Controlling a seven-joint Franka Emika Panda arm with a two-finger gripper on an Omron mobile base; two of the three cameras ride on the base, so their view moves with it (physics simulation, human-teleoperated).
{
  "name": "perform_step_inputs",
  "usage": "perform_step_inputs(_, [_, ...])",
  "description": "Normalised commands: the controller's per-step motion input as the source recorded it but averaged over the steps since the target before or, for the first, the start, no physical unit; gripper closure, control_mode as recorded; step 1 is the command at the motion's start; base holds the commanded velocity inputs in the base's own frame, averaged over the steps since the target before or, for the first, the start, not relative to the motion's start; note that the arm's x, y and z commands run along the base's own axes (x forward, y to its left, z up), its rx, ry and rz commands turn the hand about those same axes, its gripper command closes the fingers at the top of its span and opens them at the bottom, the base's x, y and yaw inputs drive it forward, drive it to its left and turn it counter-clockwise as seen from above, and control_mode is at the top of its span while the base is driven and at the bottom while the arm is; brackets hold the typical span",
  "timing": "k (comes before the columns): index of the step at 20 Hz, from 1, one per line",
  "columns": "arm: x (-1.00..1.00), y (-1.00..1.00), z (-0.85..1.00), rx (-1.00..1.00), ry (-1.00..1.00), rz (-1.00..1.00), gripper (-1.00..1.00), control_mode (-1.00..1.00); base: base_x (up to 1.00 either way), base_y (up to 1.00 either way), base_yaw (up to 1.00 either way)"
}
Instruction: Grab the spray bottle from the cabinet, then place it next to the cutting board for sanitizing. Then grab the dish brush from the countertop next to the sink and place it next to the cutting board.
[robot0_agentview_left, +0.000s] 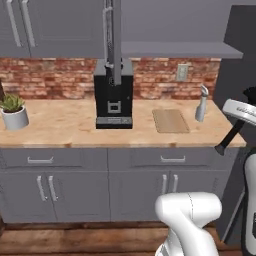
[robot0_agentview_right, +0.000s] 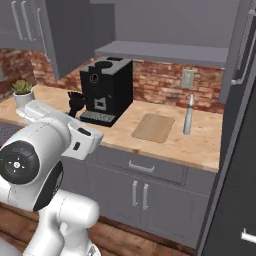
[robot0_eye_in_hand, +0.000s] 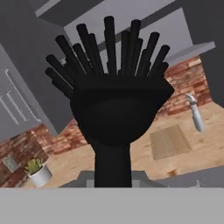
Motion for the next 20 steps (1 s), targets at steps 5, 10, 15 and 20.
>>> perform_step_inputs(5, [0.0,0.0,0.0,0.0,0.0,0.0,1.0,1.0,0.77,0.0,-0.27])
perform_step_inputs(10, [0.0,0.0,0.0,0.0,0.0,0.0,1.0,1.0,0.89,0.0,-0.06])
perform_step_inputs(15, [0.0,0.0,0.0,0.0,0.0,0.0,1.0,1.0,0.5,0.48,-0.08])
perform_step_inputs(20, [0.0,0.0,0.0,0.0,0.0,0.0,1.0,1.0,0.69,0.45,-0.13])
